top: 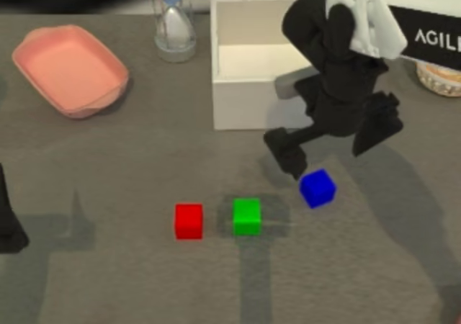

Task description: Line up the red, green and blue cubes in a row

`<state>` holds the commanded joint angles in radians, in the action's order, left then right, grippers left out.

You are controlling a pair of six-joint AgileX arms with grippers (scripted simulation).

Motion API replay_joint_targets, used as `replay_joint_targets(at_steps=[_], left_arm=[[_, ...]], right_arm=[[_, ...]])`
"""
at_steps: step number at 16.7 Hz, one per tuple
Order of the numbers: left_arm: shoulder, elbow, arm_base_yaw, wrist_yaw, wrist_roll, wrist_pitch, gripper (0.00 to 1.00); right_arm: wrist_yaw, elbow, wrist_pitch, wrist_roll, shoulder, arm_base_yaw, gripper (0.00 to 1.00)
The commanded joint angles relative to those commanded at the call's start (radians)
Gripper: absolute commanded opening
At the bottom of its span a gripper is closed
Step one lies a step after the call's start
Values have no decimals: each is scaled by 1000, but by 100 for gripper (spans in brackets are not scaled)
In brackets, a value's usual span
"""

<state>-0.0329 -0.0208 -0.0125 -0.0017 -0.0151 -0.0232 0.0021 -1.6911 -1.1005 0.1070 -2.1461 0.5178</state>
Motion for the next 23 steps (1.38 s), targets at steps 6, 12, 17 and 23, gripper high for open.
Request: replay_joint_targets(at_steps=[6, 12, 17, 23], left_arm=[[33, 21, -8, 2, 15, 23, 100], [33, 21, -8, 2, 15, 23, 100], [33, 21, -8, 2, 15, 23, 100], [33, 21, -8, 2, 15, 23, 100]], right_arm=[[1, -28, -15, 2, -29, 8, 100], [1, 42, 102, 1, -74, 6, 100], [2, 126, 248, 4, -137, 9, 100], [2, 126, 249, 4, -137, 9, 77]])
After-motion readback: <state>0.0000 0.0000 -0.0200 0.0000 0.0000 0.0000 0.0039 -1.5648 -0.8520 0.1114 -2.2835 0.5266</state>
